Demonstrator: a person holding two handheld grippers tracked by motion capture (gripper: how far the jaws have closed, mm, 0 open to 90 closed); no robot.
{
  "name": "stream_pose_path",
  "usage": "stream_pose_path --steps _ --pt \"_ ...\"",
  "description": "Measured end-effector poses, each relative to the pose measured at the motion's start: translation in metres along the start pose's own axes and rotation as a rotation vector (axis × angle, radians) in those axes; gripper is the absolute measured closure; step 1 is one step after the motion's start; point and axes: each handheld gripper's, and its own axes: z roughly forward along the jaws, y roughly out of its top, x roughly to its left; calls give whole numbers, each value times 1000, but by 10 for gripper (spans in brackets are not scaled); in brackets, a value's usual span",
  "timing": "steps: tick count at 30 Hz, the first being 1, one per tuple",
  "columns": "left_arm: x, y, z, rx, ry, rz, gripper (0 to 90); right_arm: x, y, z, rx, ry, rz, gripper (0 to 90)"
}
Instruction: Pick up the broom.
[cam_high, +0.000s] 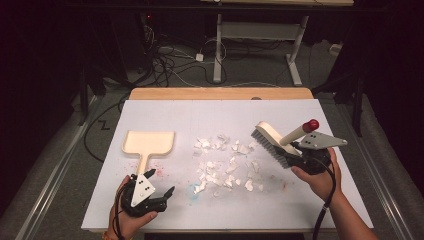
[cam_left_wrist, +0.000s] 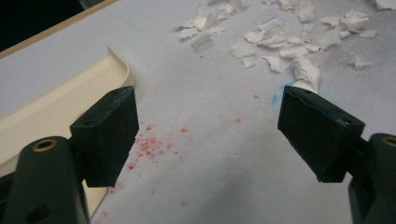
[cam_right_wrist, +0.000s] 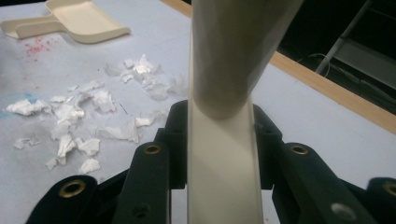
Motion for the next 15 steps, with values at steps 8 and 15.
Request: stream_pose_path --steps 8,15 --pt "-2 0 2 32 33 27 198 -8 -4 11 27 -2 28 679" --pt "-3 1 3 30 25 28 198 -15 3 26 39 -3 1 679"
